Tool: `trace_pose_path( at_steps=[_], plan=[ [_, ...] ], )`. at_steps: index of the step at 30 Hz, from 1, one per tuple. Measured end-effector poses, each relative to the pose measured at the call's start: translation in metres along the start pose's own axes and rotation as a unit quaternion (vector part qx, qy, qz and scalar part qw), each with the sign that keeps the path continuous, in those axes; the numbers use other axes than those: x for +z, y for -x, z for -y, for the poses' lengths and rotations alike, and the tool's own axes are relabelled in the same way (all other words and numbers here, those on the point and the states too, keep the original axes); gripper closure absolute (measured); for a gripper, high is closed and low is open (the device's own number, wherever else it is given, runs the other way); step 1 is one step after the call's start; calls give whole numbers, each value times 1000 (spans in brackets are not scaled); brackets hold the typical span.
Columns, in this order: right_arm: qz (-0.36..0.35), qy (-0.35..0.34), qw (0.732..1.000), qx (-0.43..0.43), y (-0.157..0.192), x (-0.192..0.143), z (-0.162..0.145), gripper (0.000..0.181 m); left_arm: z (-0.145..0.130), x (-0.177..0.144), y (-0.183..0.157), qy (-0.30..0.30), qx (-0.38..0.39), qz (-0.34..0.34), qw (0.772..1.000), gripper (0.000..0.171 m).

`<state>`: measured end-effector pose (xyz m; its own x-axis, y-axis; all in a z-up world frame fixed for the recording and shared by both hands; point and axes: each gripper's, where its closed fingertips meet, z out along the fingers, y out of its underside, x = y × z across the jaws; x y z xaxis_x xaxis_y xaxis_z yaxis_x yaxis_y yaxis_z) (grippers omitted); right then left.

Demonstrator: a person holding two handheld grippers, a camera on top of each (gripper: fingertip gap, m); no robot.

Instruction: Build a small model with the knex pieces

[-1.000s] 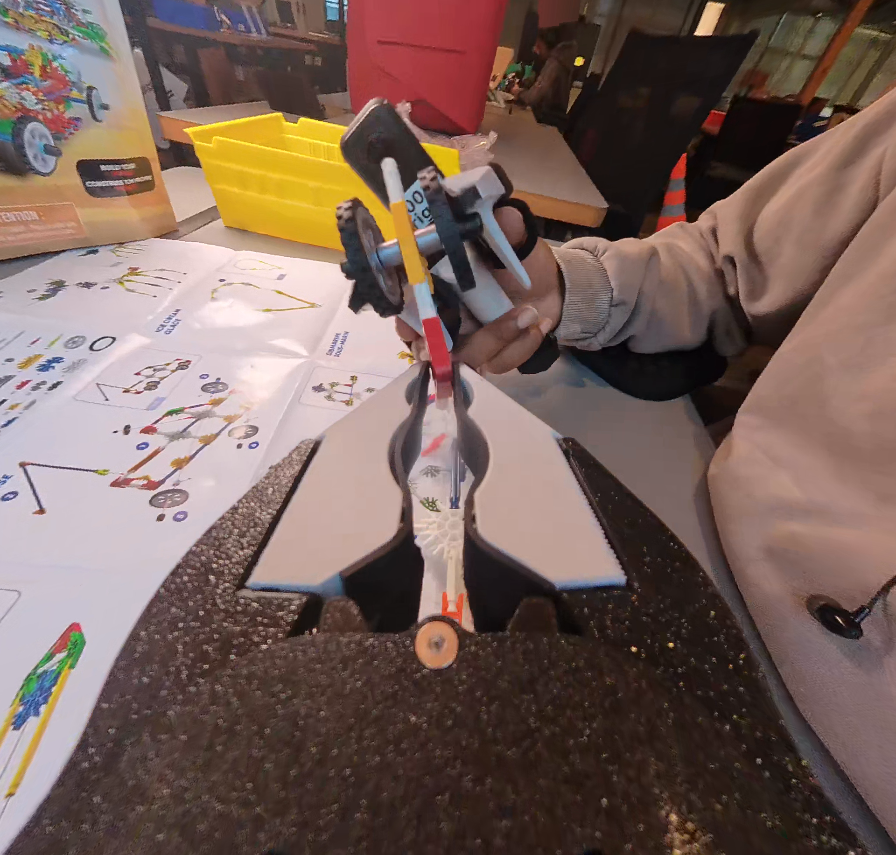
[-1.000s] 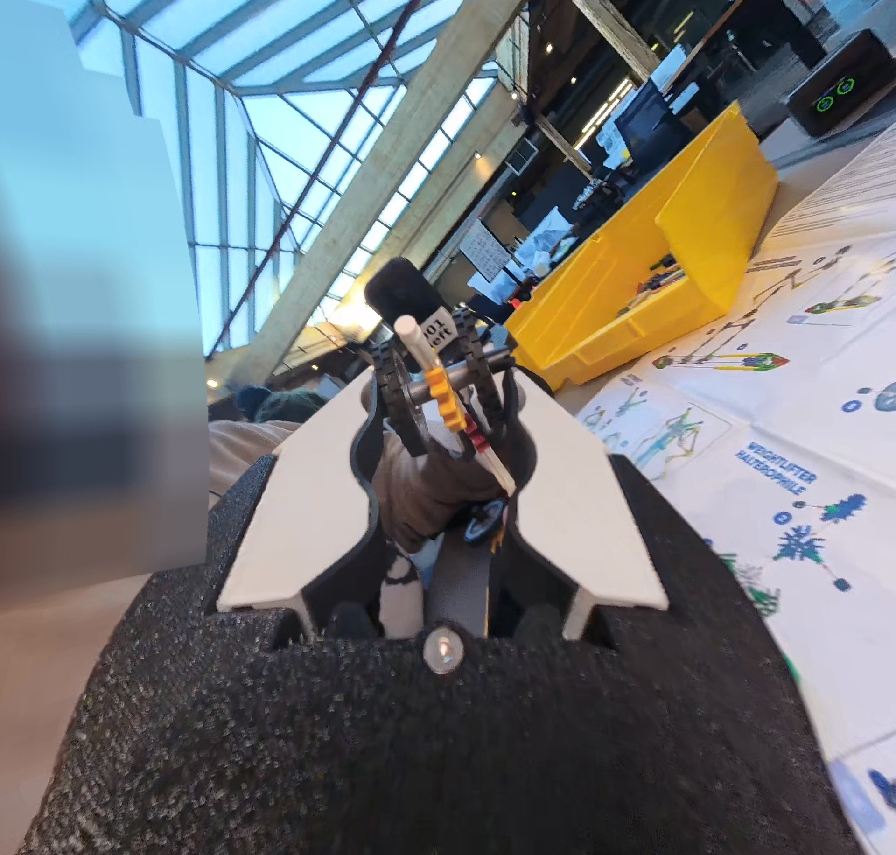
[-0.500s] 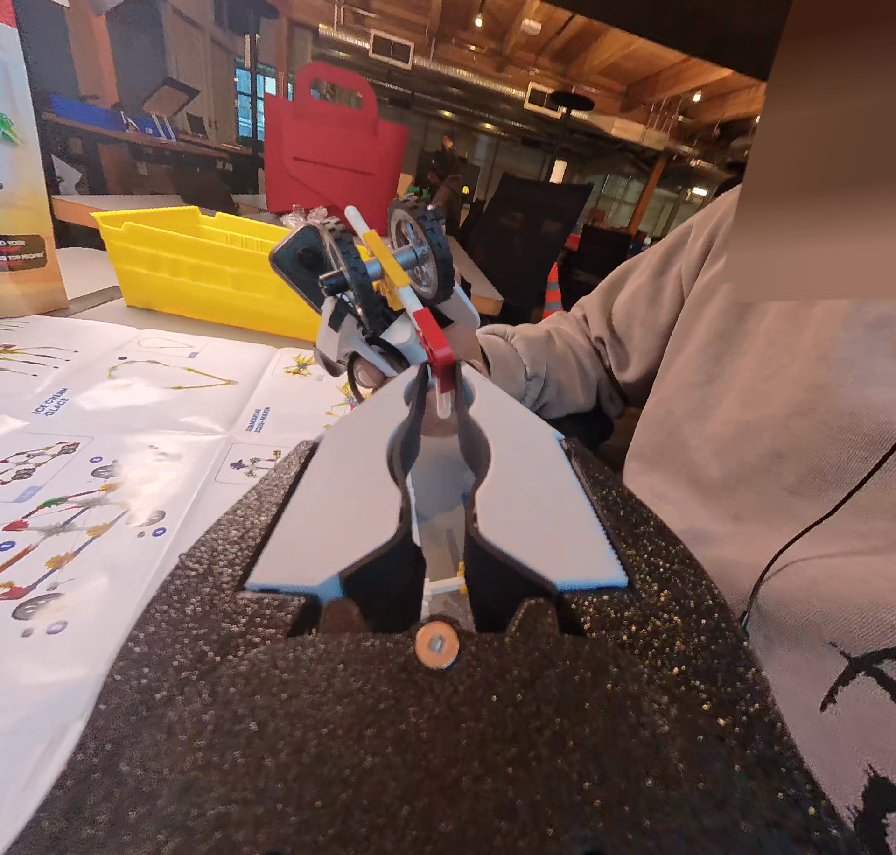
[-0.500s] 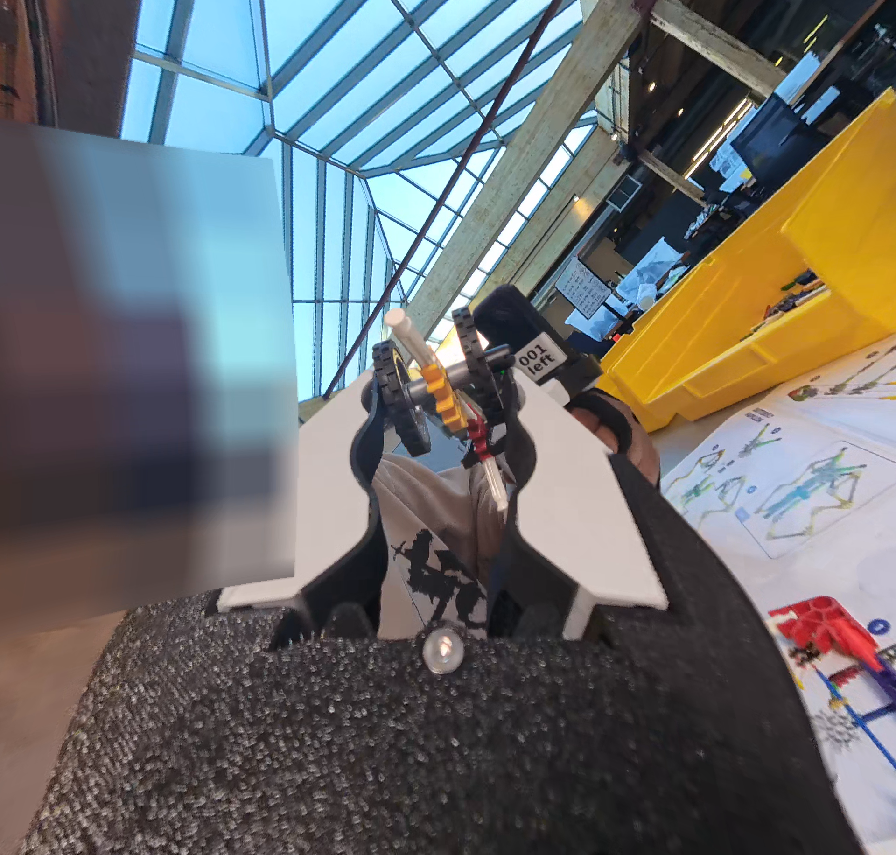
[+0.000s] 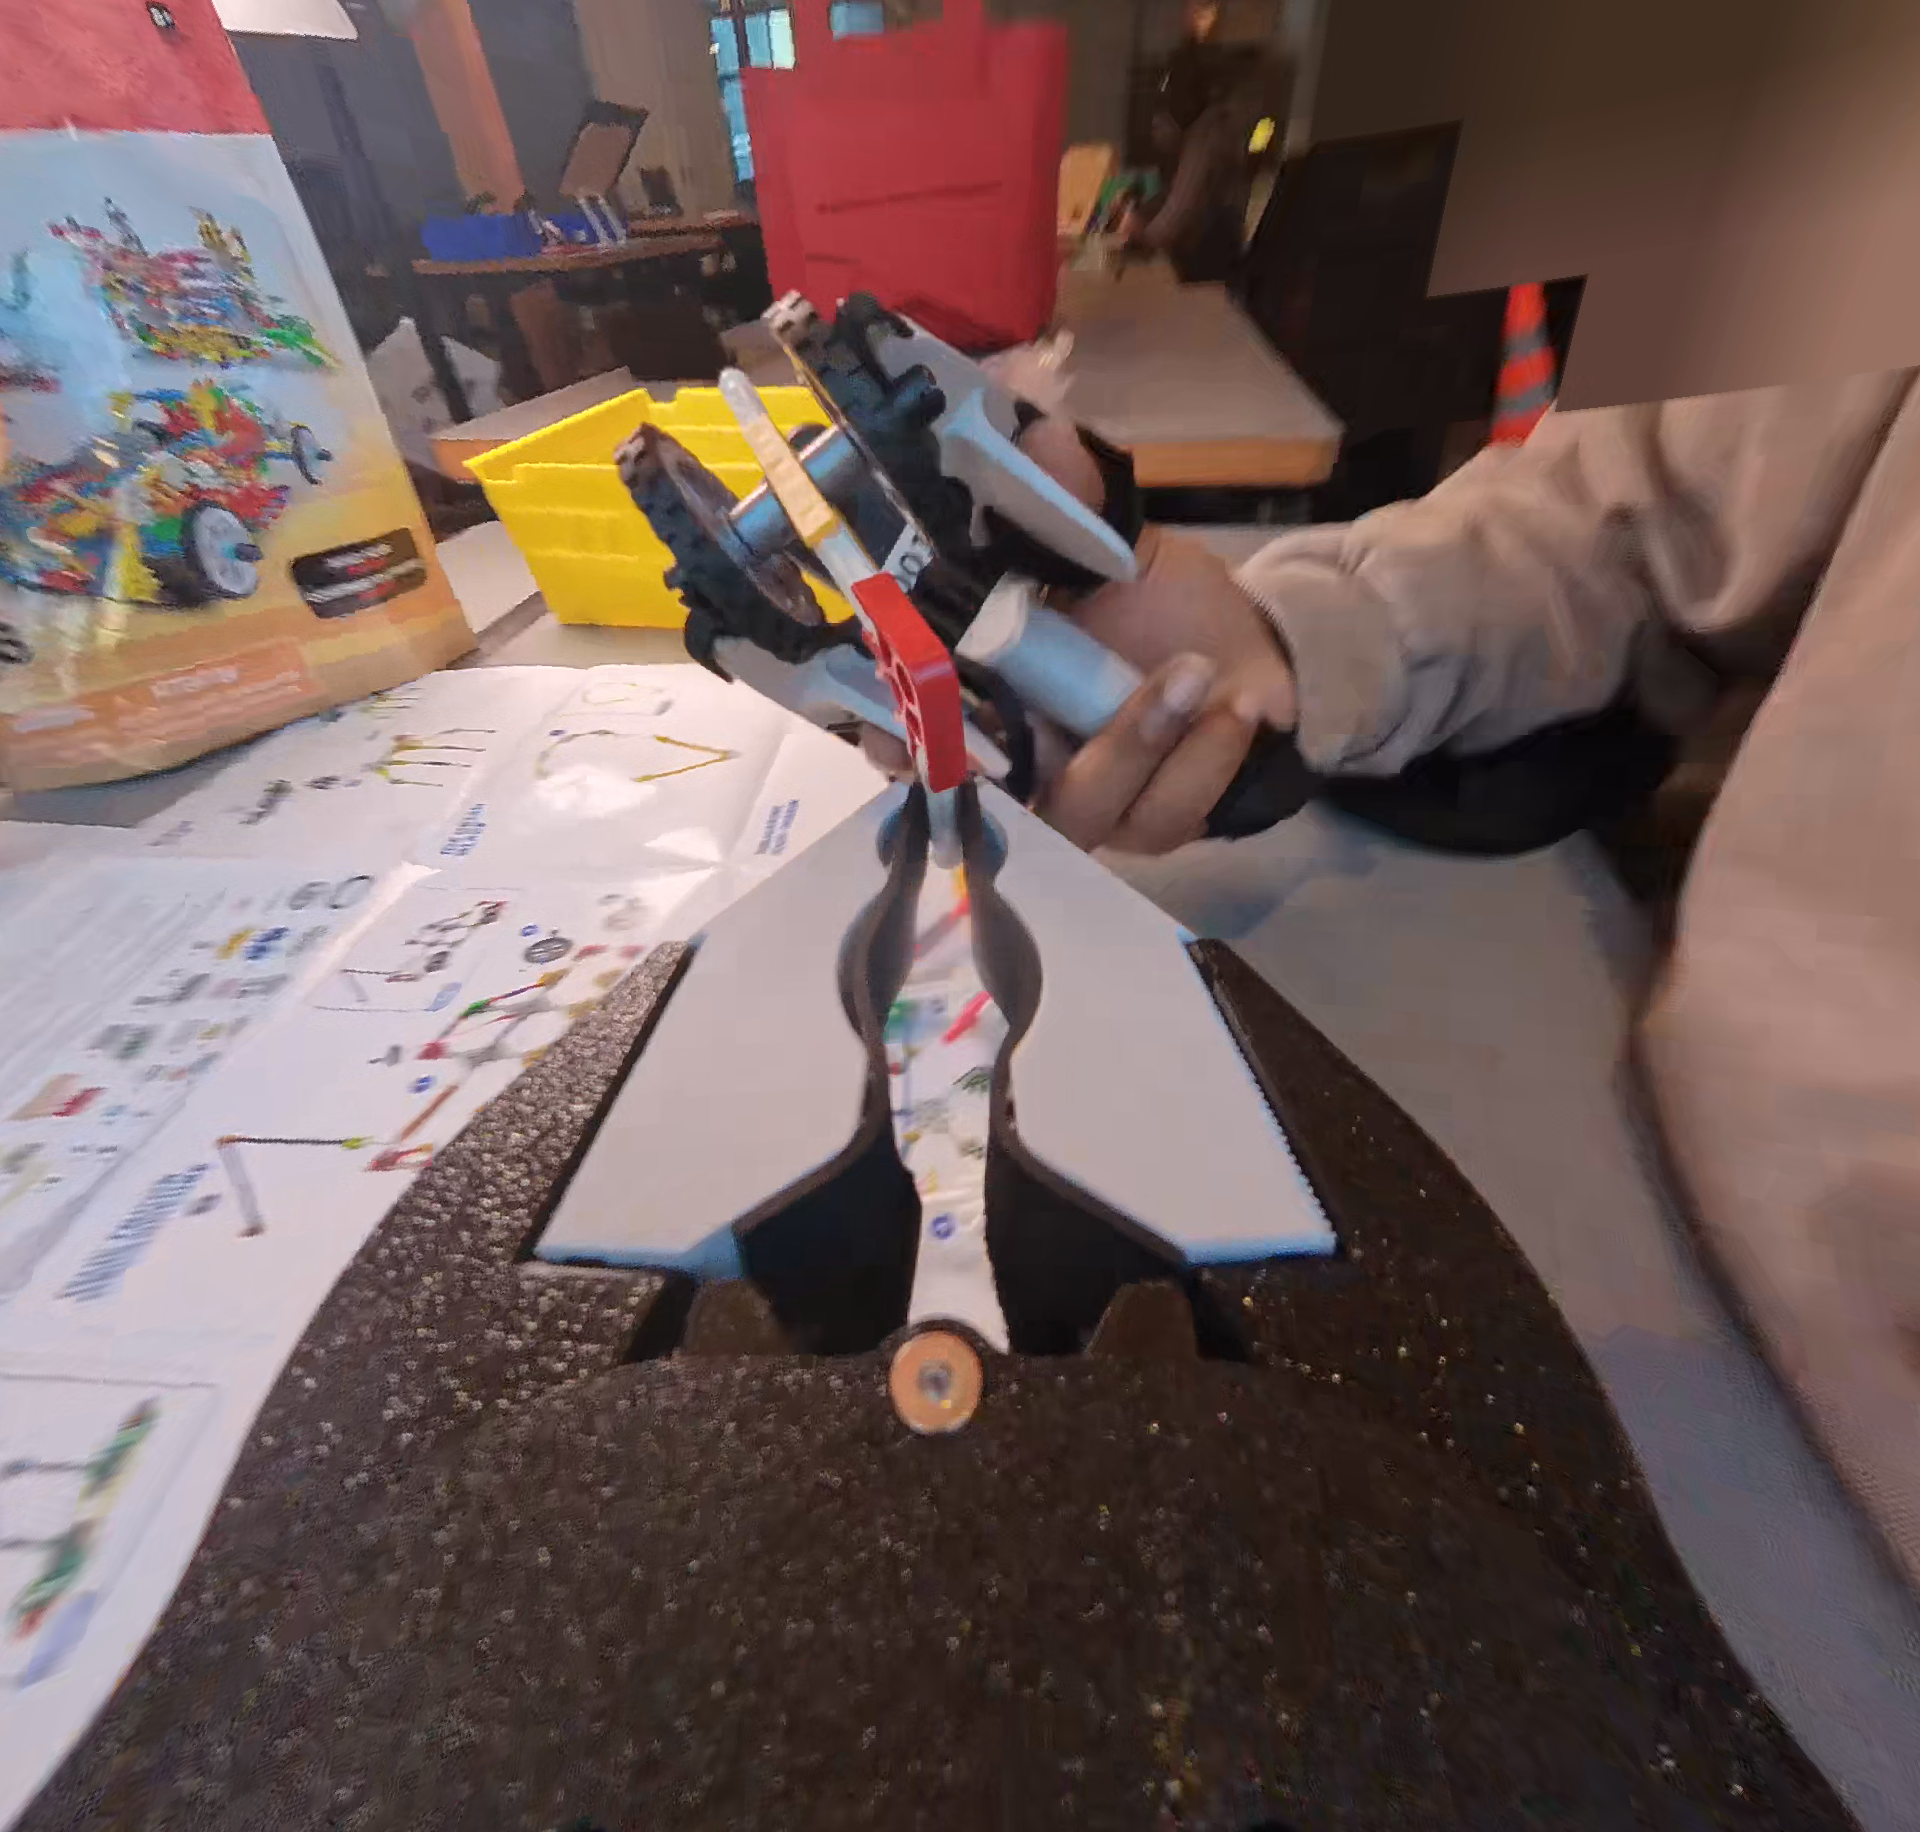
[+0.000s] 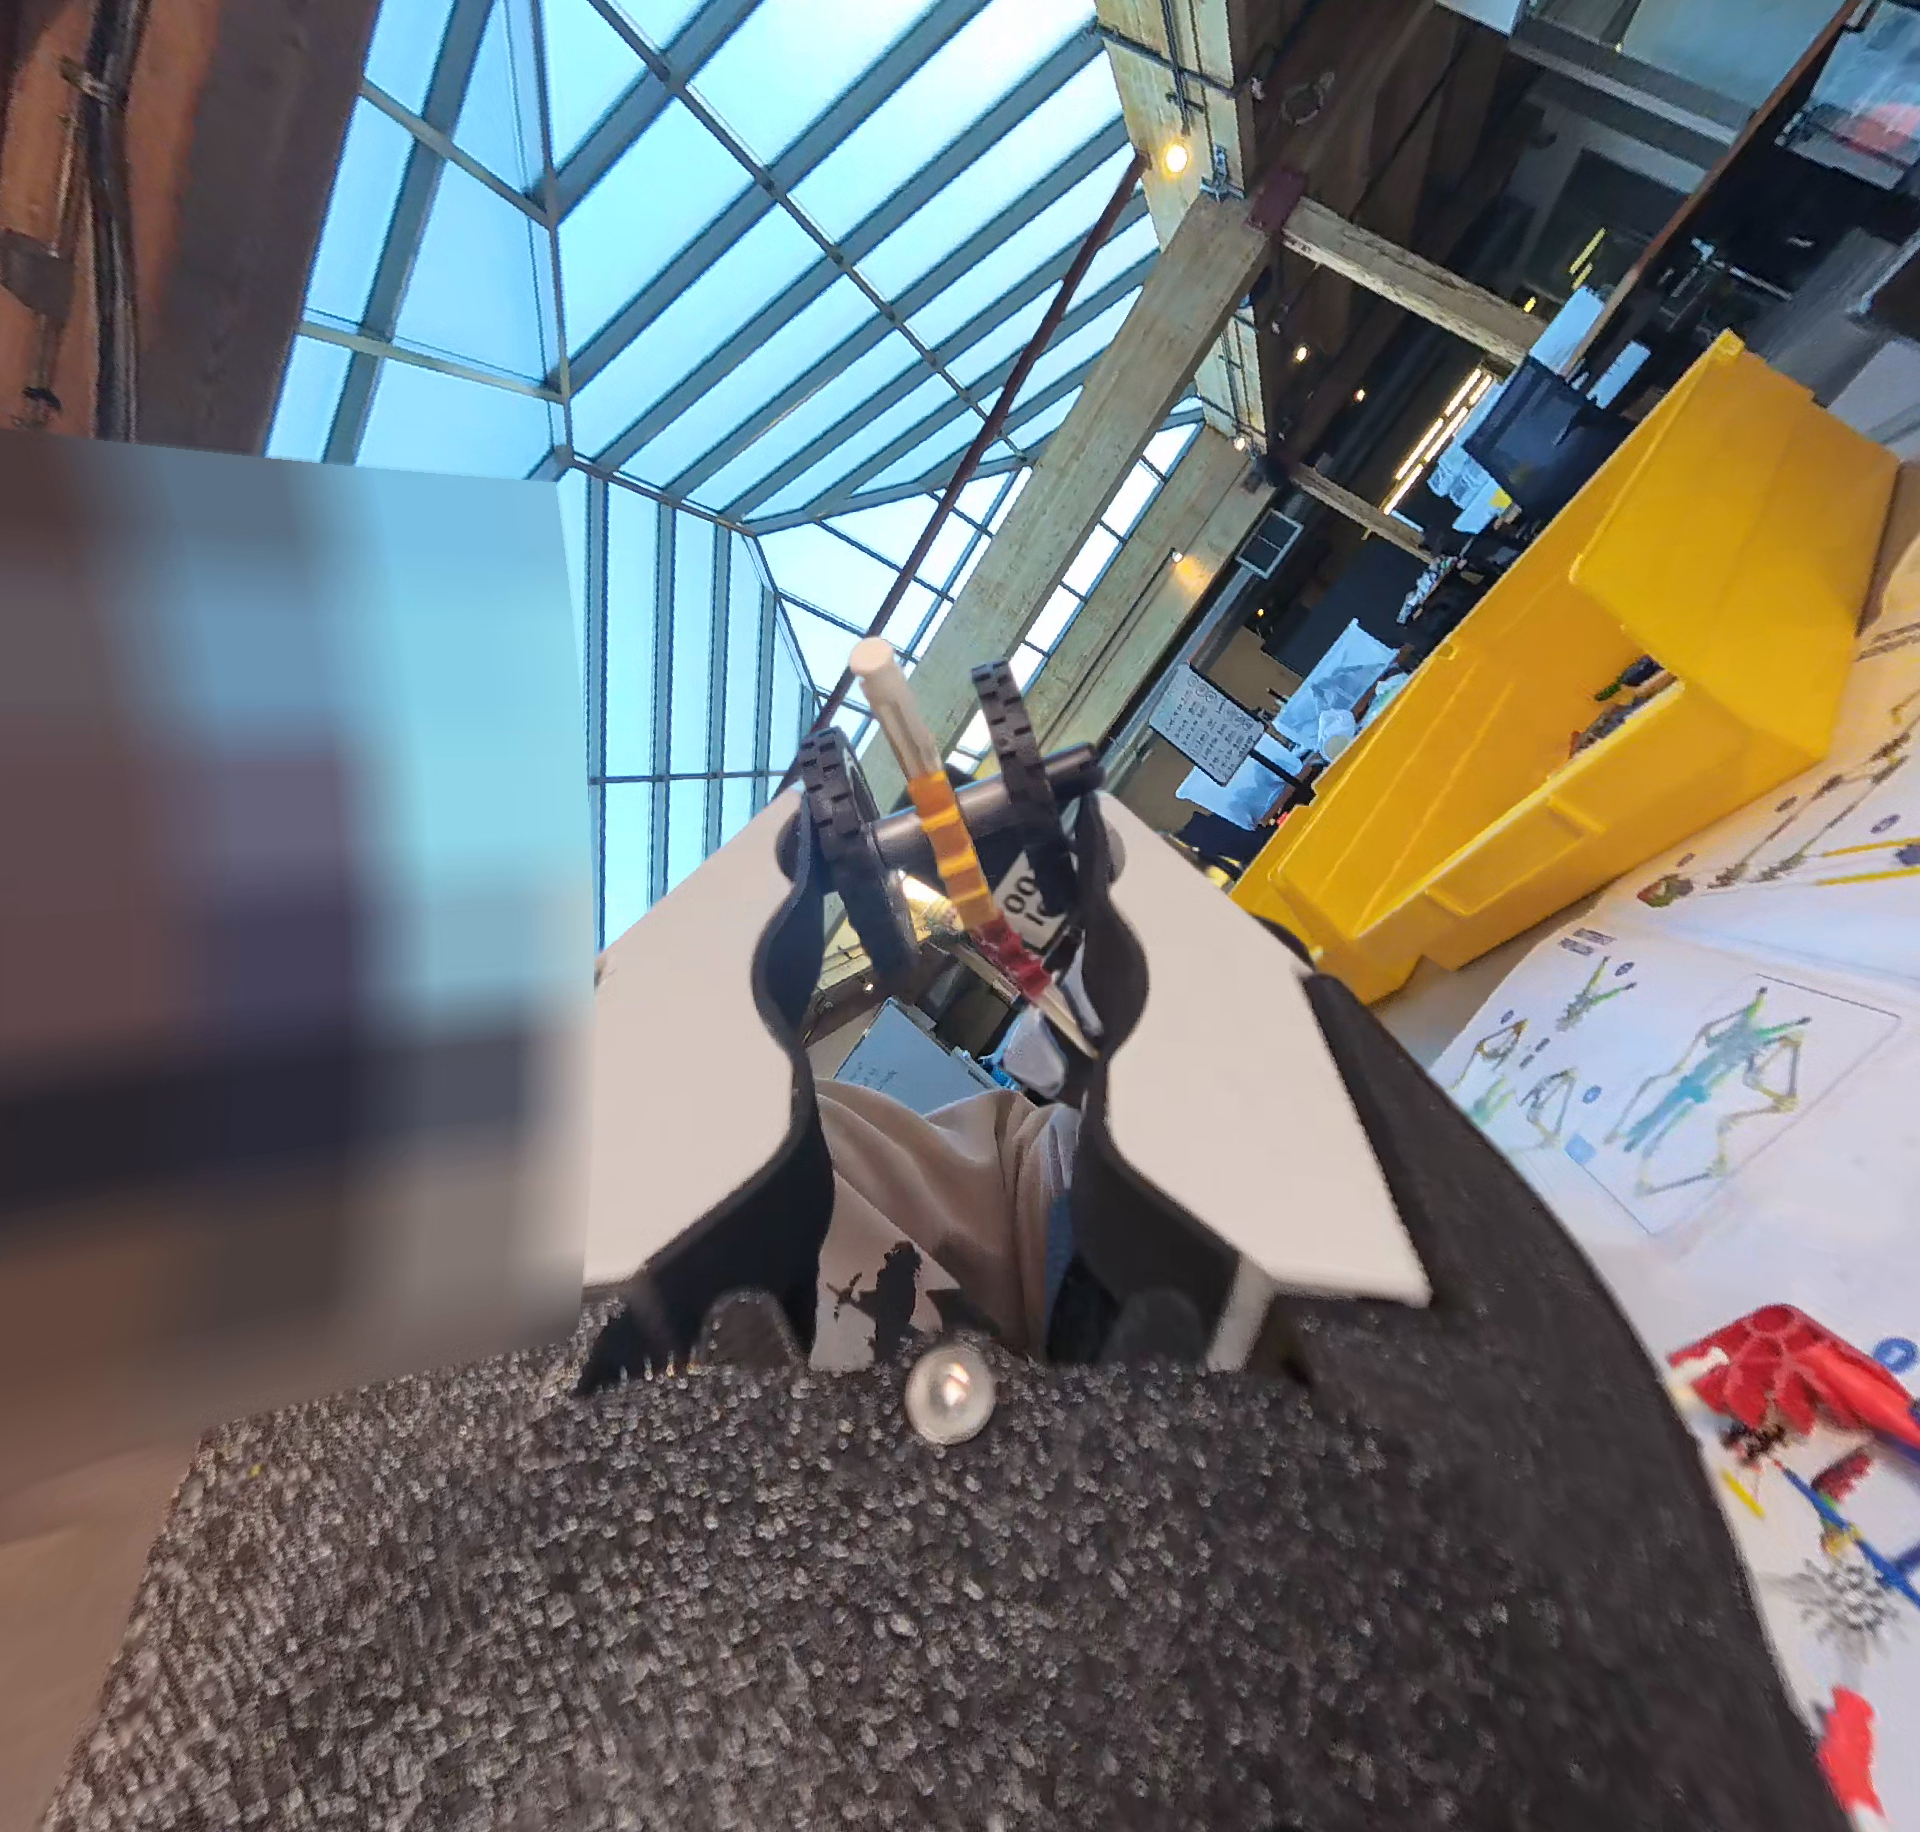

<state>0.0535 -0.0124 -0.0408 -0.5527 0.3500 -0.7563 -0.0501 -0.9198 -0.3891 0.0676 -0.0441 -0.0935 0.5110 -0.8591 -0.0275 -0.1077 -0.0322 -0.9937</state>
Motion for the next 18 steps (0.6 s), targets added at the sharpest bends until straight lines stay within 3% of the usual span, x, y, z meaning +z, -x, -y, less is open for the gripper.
trace_pose_path(
  at_steps=[1, 4, 7, 8, 10, 12, 15, 18],
  plan=[
    [-10, 9, 1000, 4, -3, 0, -3, 136, -7, -1, 4, 34, 62, 28, 997, 168],
    [-38, 33, 999, 10, -14, 0, -15, 135, -29, -6, 16, 145, 269, 100, 947, 169],
    [-57, 60, 996, 34, -27, 0, -30, 136, -49, -7, 20, 222, 436, 133, 862, 168],
    [-62, 70, 995, 35, -30, 0, -34, 135, -54, -7, 21, 236, 466, 137, 842, 168],
    [-61, 75, 995, 33, -31, -3, -33, 136, -54, -10, 25, 245, 494, 146, 821, 168],
    [-47, 70, 996, 21, -25, -6, -25, 136, -42, -16, 29, 229, 486, 159, 828, 168],
    [-55, 104, 993, -31, -25, -14, -20, 136, -24, -26, 34, 190, 417, 168, 873, 169],
    [-110, 164, 976, -90, -37, -23, -21, 138, -25, -32, 38, 173, 339, 154, 912, 169]
  ],
)
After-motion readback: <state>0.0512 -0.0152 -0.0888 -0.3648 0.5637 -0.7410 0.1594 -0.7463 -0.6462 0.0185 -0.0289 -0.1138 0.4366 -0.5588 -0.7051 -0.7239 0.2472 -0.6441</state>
